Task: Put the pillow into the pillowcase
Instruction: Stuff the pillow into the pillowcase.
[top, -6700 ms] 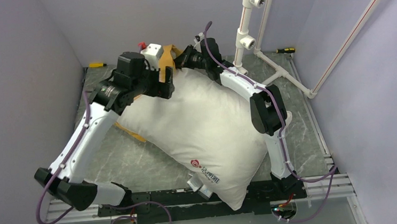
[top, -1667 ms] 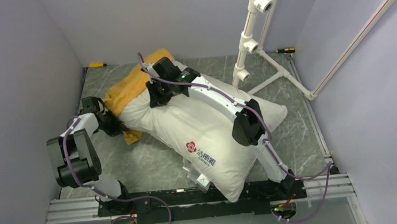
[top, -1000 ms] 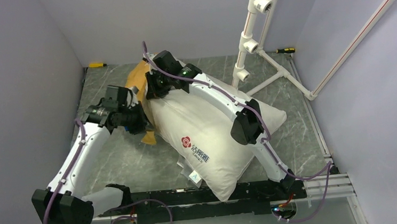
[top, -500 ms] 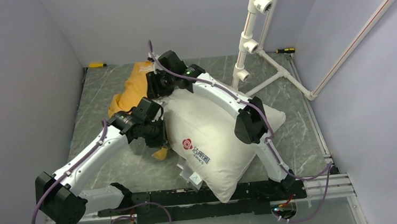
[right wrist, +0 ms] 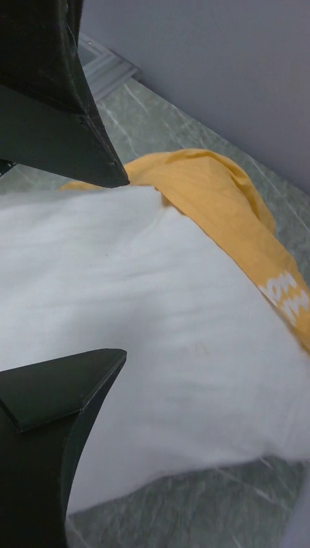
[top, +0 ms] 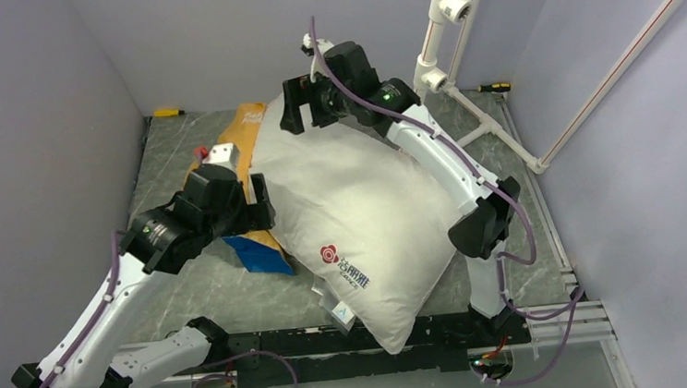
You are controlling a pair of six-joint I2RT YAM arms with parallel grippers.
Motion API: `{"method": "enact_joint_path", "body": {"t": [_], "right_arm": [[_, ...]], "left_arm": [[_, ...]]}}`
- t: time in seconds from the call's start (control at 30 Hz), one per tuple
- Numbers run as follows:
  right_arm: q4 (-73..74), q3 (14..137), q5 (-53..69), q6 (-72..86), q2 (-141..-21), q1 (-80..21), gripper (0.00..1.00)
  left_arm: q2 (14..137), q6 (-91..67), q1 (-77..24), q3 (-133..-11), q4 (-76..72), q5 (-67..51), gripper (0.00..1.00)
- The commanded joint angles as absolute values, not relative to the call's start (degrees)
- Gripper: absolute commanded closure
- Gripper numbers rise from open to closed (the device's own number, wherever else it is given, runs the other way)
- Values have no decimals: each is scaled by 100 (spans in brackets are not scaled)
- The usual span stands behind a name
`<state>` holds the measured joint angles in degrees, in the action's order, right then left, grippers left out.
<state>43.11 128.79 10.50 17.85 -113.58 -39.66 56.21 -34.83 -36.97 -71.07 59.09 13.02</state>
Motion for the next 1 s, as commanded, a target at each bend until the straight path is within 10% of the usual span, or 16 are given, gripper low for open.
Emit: {"method": "enact_joint_path", "body": {"t": [0.0, 0.37, 0.63, 0.97], "right_arm": [[4200, 13043, 748, 1815, -11566, -3597, 2], [3860, 13938, 1898, 2672, -13561, -3182, 7], [3018, 12339, 3663, 2733, -13035, -3405, 99], [2805, 11524, 4076, 2716, -12652, -3709, 100]], "left_arm": [[5857, -2773, -3696, -7680, 5887, 2664, 0], [7838, -2261, -1993, -9277, 5169, 861, 1], [10194, -2235, -738, -11941, 5323, -520, 1], [12296, -2299, -231, -13314, 5376, -2191, 9]]}}
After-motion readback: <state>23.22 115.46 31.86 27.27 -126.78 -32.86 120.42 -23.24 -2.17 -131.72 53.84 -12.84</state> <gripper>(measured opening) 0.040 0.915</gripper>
